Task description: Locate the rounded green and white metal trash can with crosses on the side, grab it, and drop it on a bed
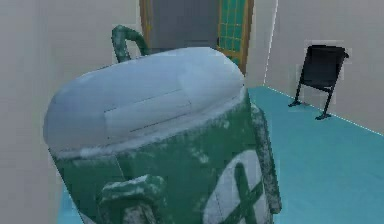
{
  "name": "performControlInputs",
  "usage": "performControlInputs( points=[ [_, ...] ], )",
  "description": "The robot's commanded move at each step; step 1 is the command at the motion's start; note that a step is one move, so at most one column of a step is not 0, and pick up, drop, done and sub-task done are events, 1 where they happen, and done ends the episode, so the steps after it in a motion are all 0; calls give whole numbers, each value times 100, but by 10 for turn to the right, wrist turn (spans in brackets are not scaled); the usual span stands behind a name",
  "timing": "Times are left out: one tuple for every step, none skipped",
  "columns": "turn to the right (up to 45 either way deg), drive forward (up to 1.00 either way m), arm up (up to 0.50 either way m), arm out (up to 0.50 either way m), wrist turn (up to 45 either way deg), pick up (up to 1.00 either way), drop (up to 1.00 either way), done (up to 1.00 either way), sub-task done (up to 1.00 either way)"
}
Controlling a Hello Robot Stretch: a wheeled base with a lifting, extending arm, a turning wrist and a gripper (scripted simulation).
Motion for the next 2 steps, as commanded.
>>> performControlInputs(
  points=[
    [0,100,0,0,0,0,0,0,0],
    [0,100,0,0,0,0,0,0,0]
  ],
)
